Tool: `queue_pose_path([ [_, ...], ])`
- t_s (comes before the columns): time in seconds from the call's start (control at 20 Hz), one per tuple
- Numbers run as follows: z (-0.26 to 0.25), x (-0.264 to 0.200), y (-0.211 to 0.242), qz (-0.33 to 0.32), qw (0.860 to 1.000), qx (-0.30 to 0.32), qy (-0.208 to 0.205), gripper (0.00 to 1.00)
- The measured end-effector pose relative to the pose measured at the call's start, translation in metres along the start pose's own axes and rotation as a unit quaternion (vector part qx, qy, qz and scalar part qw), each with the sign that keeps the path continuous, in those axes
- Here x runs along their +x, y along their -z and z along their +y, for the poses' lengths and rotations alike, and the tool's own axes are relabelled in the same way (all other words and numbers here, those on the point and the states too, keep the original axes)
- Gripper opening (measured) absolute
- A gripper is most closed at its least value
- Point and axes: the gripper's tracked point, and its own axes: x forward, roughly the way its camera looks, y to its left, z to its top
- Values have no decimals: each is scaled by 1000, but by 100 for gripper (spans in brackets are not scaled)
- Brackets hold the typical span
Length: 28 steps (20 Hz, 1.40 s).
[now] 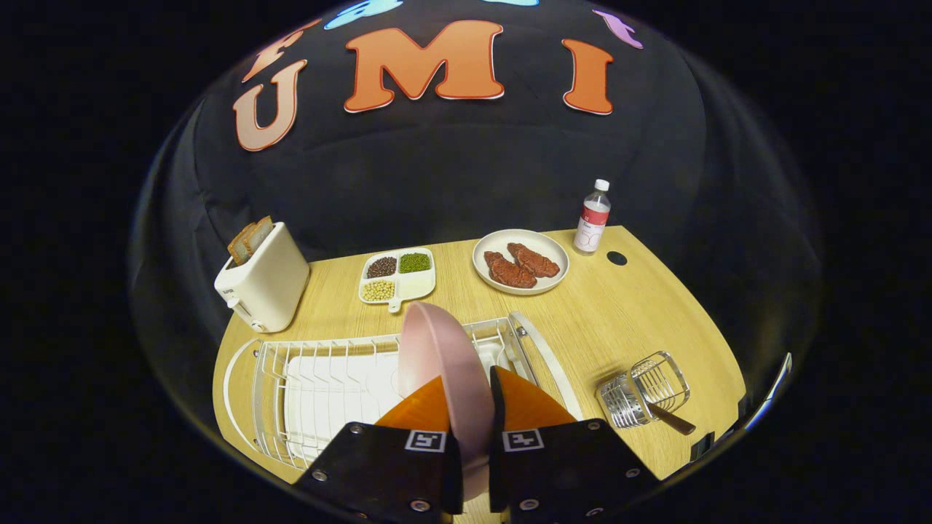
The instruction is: Take the plate from the dish rack, then take the spoon from the basket and place it into the plate.
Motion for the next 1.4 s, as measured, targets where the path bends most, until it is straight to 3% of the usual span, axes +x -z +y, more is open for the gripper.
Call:
queue_pose_path([
  [0.35, -6, -16, -15, -11, 999, -25, 34, 14],
  [0.5, 7, -39, -35, -28, 999, 19, -13, 14],
  [0.7, 0, -70, -29, -43, 998, 24, -39, 14],
  [1.05, -21, -138, 35, -48, 990, 66, -111, 14],
  [1.4, -36, -164, 129, -20, 977, 126, -172, 14],
])
